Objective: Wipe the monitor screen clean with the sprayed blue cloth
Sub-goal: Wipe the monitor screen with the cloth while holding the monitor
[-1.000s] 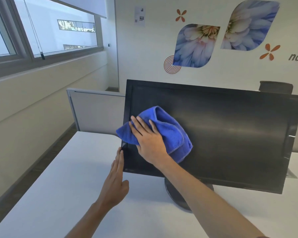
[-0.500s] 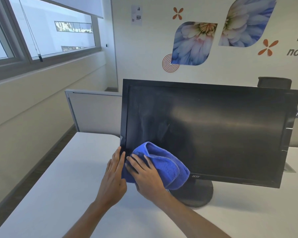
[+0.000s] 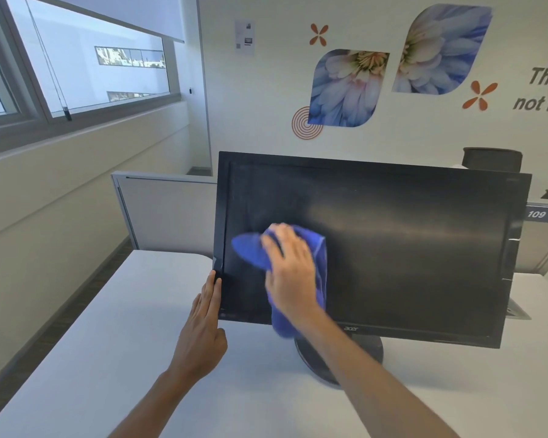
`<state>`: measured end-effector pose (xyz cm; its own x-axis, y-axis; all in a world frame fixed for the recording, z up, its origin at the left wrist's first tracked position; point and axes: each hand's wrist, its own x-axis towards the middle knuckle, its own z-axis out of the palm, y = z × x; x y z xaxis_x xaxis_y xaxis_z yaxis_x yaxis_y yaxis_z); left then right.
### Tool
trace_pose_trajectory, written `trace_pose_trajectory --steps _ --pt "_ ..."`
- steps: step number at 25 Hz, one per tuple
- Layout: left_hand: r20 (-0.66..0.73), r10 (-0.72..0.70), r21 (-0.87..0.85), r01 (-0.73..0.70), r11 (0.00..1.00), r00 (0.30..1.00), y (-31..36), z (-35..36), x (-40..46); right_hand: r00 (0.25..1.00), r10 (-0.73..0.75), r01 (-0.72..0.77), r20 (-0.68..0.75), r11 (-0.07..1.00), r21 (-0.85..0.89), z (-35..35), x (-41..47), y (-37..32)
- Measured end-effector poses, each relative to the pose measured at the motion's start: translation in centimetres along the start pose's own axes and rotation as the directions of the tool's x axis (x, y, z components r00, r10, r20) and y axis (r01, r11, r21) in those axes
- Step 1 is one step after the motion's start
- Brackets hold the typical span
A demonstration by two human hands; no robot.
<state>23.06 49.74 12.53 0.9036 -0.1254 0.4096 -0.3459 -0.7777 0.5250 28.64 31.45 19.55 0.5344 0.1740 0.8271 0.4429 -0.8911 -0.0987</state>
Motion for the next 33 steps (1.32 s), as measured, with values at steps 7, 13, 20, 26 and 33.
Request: trace_pose_trajectory --steps 7,13,20,26,33 --pt "0.022 -0.018 0.013 0.018 1.0 1.0 1.0 0.0 -0.4 0.996 0.085 -0.081 0.019 0.986 -0.143 -2.5 10.0 4.7" --pt "0.042 0.017 0.056 -0.019 0.998 0.999 0.5 -0.2 -0.4 0.95 -0.163 0.232 0.265 0.939 -0.252 -2.2 7.0 8.4" --pt "0.056 -0.001 0.047 -0.001 0.999 0.998 -0.2 0.2 -0.8 0.926 -0.191 0.289 0.326 0.914 -0.284 -1.3 1.8 9.0" --pt "0.074 -0.011 0.06 0.006 0.998 0.997 -0.2 0.3 -0.8 0.716 -0.397 0.515 0.575 0.856 -0.05 -1.1 -7.2 7.3" --pt "0.063 -0.025 0.231 0.01 0.973 0.998 0.6 -0.4 0.4 0.974 -0.163 0.188 0.159 0.969 -0.158 -5.1 4.3 8.6"
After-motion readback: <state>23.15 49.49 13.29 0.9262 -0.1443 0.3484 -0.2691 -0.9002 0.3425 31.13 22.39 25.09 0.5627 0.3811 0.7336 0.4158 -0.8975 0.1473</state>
